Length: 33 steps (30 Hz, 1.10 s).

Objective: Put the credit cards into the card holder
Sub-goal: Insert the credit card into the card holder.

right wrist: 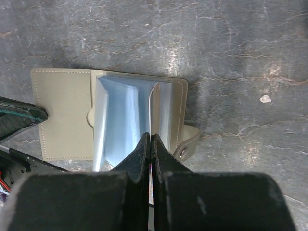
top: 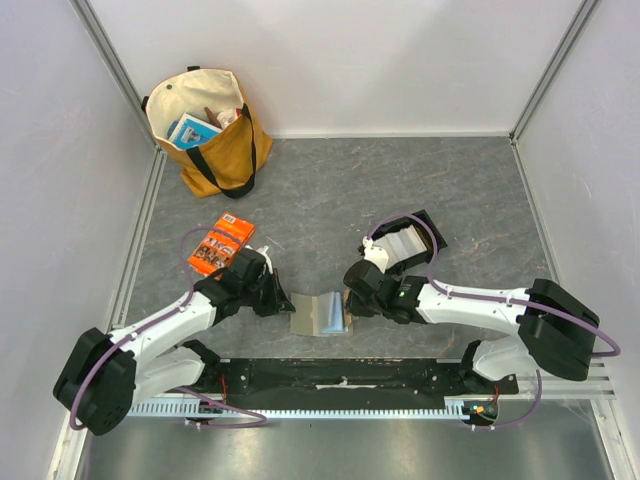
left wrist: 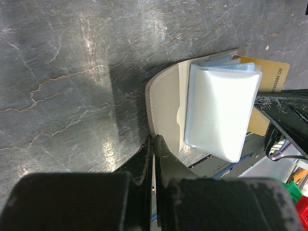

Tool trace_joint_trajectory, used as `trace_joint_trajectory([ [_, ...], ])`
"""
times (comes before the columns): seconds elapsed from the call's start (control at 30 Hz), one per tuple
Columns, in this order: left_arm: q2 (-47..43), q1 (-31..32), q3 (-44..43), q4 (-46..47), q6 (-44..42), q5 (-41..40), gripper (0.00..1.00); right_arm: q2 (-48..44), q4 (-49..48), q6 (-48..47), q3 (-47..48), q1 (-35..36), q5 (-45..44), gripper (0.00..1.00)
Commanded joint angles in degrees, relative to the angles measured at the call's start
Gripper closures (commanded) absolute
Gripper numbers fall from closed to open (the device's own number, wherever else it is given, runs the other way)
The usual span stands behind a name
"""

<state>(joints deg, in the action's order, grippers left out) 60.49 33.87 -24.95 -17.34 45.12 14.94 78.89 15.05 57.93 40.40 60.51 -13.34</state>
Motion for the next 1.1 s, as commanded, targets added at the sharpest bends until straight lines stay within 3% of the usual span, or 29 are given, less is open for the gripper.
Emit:
trace_joint_trajectory([
  [0.0,0.5,0.3,0.6,2.8,0.8,0.7,0.98,0.8,-5.2,0.6,3.1,0.3,3.1,1.00],
  [0.5,3.2,0.2,0.3,3.6,0.1,-0.2,0.98,-0.6,-4.8,-1.7,5.9,0.5,2.1,1.00],
  [0.83,0.2,0.2,-1.8,1.2,-0.7,-0.4,0.98,-3.2,7.7,-2.8,8.6,0.5,-10.7,1.00],
  [1.0,0.2,0.3,-1.5,1.2,-1.0,-0.3,0.98,-7.5,7.0,-5.1,9.4,0.4,-13.0,1.00],
  [1.07,0.8,0.3,-1.5,1.3,-1.1,-0.4,0.98,-8.2,4.5,-6.0,9.0,0.4,-10.1,1.00],
])
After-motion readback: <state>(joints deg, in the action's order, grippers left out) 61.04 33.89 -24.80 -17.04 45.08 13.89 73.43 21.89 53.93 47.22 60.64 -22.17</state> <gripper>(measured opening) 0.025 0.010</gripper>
